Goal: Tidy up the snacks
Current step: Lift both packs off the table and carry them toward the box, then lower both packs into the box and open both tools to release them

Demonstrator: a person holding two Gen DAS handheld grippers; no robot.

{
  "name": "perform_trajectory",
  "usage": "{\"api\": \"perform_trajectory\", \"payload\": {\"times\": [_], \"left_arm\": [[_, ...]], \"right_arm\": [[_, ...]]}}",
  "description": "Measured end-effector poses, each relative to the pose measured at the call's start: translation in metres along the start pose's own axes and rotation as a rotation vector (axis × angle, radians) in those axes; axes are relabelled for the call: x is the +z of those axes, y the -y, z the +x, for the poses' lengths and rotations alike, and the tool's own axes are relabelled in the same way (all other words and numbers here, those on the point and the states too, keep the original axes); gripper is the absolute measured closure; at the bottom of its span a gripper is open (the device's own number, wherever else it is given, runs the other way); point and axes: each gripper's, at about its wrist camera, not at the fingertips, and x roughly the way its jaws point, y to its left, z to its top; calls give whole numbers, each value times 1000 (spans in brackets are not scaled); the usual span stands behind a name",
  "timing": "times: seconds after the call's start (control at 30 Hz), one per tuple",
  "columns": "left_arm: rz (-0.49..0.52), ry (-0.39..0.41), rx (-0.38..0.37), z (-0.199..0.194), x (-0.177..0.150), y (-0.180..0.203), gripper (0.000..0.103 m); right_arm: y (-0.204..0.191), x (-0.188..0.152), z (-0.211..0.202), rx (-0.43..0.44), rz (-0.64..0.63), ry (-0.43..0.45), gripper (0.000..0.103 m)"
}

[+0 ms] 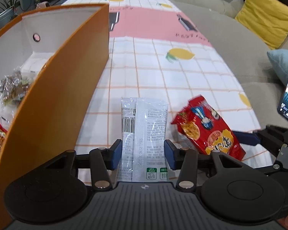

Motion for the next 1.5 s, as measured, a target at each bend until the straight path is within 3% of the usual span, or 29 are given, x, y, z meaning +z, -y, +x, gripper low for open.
{"api": "perform_trajectory", "payload": {"times": [0.2,0.5,0.73,1.13,1.5], "left_arm": [[-10,54,-23,-18,11,7,50],[-25,124,-36,-65,30,8,50],[-39,181,-53,-107,50,-16,51],[4,225,57,-146,83,-89,51],[112,138,154,-114,116,-143,51]], "right_arm": [[16,1,-11,-47,75,-12,32],[2,20,-50,-38,97,55,32],[-15,49,-79,21,105,123,32],[-92,128,-88,134,-124,206,32],[-138,203,-31,178,-407,155,32]]}}
